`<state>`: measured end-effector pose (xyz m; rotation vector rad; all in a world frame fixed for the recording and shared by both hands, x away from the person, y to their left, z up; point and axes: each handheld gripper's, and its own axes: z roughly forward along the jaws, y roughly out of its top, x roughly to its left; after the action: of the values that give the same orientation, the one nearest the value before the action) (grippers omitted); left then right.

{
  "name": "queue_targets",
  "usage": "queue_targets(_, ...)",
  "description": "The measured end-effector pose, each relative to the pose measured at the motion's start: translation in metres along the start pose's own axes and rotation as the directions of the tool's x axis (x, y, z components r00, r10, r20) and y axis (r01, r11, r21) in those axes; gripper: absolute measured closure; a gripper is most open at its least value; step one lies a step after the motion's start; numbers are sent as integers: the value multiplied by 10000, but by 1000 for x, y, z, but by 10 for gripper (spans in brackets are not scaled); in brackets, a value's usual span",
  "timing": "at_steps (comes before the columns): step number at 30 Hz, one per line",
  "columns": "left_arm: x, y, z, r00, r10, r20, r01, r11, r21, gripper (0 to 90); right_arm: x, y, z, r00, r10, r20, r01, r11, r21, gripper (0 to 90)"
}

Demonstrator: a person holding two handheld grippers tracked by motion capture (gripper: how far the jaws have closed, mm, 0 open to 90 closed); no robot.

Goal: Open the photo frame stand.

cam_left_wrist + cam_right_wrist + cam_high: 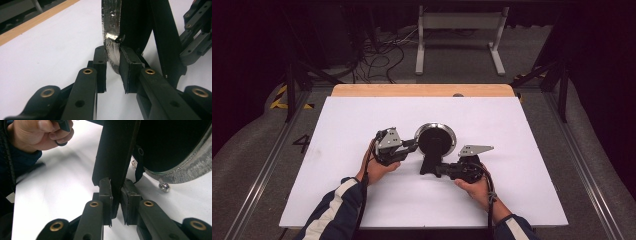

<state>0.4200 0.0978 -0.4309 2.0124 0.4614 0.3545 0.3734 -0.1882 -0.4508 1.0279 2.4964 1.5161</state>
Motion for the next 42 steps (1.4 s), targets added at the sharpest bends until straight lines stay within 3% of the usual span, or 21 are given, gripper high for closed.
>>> queue_targets(2, 1, 0, 0, 10000, -26, 47, 26, 10000, -71, 733, 0, 0, 0, 10000, -46, 26, 46, 10000, 23, 803)
queue_targets(8, 4, -1, 3, 9991, -385, 151, 388, 9990, -201, 505, 1, -1, 0, 9999, -129, -33, 129, 9999, 78, 806)
queue_targets(14, 3, -1, 14, 9978, -529, 411, 530, 9986, -17, 397, 0, -2, 0, 9998, -83, -153, 83, 10000, 27, 807)
queue_targets(22, -1, -2, 21, 9965, -538, 645, 525, 9984, 218, 519, 2, -4, -1, 9994, -215, -270, 220, 9996, 170, 811)
queue_targets(28, -6, -2, 25, 9974, -126, 710, 100, 9993, 374, 574, 4, -5, -1, 9991, -292, -320, 299, 9993, 213, 812)
queue_targets(32, -11, 1, 24, 9990, 348, 275, -362, 9978, 559, 614, 4, -4, -2, 9990, -278, -337, 284, 9994, 187, 810)
queue_targets(36, -12, 1, 23, 9985, 529, 152, -537, 9966, 620, 627, 4, -5, -3, 9990, -275, -348, 281, 9994, 190, 808)
queue_targets(37, -13, 2, 23, 9983, 591, 0, -590, 9961, 654, 639, 3, -5, -3, 9990, -276, -354, 283, 9994, 205, 806)
queue_targets(38, -13, 1, 23, 9970, 625, -458, -589, 9953, 766, 658, 3, -5, -3, 9989, -275, -376, 286, 9992, 286, 801)
queue_targets(39, -11, -1, 24, 9967, 586, -553, -541, 9953, 802, 675, 3, -5, -2, 9989, -310, -363, 326, 9985, 429, 794)
queue_targets(42, -9, -2, 23, 9966, 607, -558, -562, 9953, 789, 680, 3, -7, 1, 9990, -320, -297, 334, 9982, 503, 797)
